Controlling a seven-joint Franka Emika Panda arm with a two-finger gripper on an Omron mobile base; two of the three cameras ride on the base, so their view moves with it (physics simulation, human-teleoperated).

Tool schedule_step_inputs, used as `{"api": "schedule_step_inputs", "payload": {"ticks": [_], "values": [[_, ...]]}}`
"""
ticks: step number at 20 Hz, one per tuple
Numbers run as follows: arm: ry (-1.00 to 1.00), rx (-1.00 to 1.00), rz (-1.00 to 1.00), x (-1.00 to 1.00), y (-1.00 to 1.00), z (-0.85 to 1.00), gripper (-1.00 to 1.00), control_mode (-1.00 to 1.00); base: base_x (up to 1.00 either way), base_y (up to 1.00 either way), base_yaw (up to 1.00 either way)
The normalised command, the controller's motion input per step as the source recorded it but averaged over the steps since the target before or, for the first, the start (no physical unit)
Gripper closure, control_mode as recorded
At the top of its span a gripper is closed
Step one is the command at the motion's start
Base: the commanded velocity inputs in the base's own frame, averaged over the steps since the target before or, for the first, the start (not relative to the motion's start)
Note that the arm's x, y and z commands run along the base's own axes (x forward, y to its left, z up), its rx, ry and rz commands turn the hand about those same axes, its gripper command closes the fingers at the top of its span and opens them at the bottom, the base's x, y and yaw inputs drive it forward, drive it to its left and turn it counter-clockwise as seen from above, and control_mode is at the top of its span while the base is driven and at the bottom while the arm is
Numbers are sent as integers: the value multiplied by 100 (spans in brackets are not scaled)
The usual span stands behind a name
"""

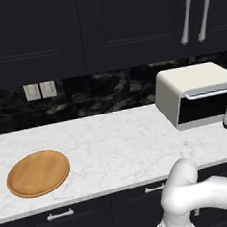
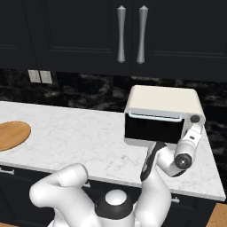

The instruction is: Pick up the kebab skewer and baguette bread, and place them inside the toaster oven. Close the toaster oven door and start by setting the timer.

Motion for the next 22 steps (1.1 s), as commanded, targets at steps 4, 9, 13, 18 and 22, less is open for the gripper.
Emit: {"api": "schedule_step_inputs", "payload": {"ticks": [4, 9, 13, 18, 22], "values": [[0, 23, 0, -19, 30, 0, 100, -100, 0, 0, 0], [3, 24, -1, -7, 25, 0, 100, -100, 0, 0, 0], [8, 26, -1, 0, 14, 20, 100, -100, 0, 0, 0], [3, 23, -2, 0, 14, 13, 100, -100, 0, 0, 0], [0, 18, -2, 0, 15, 0, 100, -100, 0, 0, 0]]}}
